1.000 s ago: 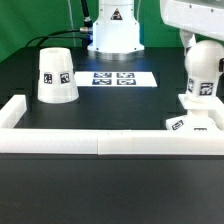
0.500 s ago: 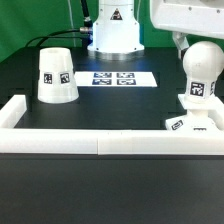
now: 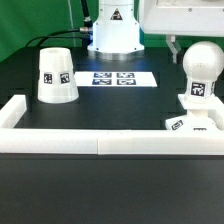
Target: Assemble lamp
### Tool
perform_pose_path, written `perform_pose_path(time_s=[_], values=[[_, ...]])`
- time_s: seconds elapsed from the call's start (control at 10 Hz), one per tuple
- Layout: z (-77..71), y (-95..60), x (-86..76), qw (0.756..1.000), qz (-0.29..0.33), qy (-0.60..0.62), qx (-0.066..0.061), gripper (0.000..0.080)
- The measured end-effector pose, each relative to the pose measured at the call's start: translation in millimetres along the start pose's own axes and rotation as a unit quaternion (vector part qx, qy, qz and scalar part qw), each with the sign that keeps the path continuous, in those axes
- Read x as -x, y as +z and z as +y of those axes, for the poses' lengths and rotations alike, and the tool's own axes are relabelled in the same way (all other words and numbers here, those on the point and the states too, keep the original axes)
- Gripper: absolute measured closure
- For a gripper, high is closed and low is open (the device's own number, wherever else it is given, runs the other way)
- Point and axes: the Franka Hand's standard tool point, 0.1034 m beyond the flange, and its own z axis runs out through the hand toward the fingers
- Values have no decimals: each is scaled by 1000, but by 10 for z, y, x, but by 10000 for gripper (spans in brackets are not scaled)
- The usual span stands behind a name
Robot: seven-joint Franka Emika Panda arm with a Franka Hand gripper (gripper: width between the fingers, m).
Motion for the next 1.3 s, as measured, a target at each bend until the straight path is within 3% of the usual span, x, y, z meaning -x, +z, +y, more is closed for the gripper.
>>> perform_pose_path(time_s=[0.3,0.5,0.9,1.3], values=[[-29,-2,1,990,4,-143,1,101],[-67,-11,-6,973,12,-229,10,101],[-24,-14,-33,910,10,-413,17,101],[-7,-15,-41,854,8,-521,21,101]])
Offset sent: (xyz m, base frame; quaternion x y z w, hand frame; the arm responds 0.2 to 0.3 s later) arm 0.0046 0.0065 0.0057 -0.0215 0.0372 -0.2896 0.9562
